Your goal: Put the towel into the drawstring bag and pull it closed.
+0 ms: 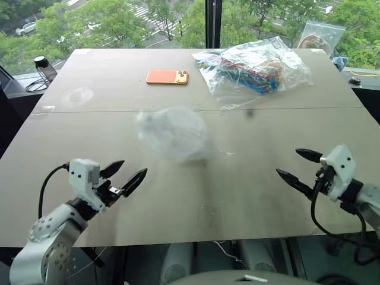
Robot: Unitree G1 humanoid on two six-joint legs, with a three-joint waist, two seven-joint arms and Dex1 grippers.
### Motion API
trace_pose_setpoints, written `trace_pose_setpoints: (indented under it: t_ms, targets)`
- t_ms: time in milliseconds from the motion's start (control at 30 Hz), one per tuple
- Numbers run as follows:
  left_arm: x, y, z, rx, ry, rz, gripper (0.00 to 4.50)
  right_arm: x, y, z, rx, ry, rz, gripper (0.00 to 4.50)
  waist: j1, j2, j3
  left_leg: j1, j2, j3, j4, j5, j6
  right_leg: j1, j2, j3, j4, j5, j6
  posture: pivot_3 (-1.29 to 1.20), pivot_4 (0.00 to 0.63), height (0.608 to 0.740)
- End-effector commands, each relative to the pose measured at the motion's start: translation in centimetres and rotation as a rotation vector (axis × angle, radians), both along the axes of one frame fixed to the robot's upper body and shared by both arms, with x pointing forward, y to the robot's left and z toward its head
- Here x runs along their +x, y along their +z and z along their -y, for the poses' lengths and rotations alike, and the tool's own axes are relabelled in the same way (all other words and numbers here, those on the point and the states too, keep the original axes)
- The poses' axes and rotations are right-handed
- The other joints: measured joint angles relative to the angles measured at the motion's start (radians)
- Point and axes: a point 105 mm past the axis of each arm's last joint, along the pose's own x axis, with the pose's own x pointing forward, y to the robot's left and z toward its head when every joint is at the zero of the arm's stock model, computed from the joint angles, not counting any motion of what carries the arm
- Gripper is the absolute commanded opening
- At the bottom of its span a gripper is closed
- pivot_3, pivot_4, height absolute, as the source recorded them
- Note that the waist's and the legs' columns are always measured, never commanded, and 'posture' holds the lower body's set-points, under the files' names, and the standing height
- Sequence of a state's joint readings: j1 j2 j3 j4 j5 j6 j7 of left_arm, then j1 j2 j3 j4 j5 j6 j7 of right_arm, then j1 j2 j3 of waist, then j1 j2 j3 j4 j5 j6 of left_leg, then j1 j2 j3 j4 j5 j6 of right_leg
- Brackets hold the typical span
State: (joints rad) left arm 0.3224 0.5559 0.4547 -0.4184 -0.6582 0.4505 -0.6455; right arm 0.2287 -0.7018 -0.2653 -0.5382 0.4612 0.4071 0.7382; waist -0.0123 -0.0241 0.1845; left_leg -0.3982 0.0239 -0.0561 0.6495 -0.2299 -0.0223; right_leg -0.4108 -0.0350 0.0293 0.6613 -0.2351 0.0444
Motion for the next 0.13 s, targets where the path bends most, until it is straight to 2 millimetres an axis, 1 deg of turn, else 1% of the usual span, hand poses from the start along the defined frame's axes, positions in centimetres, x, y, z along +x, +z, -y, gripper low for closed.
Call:
trace_pose_setpoints:
  t_ms: [33,133]
  targets:
    - [-0.9,0.8,-0.6,0.009,0.031,0.034,4.48,-1.3,0.9,0.0,-0.027,0.052,0.071,4.5,0.0,0.0,0.0,0.0,0.0,0.0,0.0,0.0,0.0,0.0,0.0,0.0,0.0,0.0,0.0,0.0,0.15,0.734]
    - [-1.7,0.5,-1.8,0.032,0.068,0.017,4.48,-2.1,0.4,-0.1,-0.048,0.072,0.081,4.5,-0.001,0.0,0.0,0.0,0.0,0.001,0.0,0.0,0.0,0.0,0.0,0.0,0.0,0.0,0.0,0.0,0.15,0.734]
